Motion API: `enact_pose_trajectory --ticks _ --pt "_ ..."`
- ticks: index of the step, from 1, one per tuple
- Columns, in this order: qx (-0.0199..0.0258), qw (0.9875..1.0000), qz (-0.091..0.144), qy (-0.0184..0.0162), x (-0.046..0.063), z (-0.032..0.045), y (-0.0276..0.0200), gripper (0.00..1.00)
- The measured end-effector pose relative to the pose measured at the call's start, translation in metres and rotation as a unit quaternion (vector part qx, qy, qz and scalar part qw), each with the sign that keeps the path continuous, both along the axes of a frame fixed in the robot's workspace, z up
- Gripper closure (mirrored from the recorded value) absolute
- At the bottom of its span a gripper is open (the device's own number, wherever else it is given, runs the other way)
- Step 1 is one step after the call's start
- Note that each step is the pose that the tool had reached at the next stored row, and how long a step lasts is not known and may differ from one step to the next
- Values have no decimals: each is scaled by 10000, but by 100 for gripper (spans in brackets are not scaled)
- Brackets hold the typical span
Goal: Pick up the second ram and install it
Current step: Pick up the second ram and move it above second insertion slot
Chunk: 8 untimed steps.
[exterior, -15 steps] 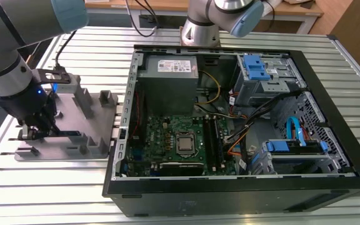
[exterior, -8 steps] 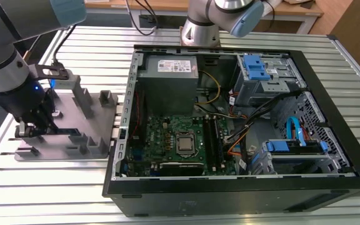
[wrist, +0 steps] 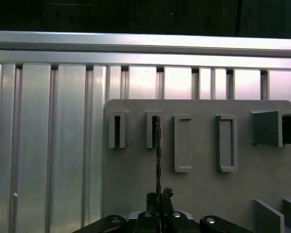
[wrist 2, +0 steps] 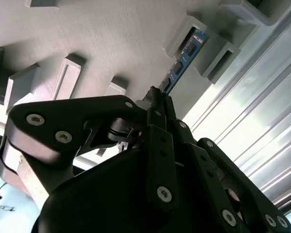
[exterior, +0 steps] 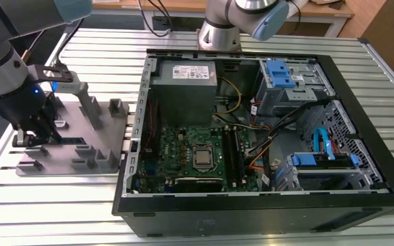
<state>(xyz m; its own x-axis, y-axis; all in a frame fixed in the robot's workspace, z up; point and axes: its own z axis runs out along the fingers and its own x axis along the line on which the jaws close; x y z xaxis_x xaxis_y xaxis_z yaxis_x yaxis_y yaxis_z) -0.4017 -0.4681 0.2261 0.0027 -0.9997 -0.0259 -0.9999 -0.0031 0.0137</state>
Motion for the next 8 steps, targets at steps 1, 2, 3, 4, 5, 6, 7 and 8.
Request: enact_pose_trajectory --ticks 1,2,3,4,5,6,7,8 --pt "0 10000 0 0 0 12 0 86" --pt "0 10000 0 0 0 23 0 86" --pt "0 10000 0 0 0 33 0 86" --pt "0 10000 0 0 0 43 0 86" --pt "0 10000 0 0 0 51 0 86" --pt "0 10000 0 0 0 60 0 86" --pt "0 10000 0 0 0 67 0 86" --pt "0 10000 0 0 0 76 0 86"
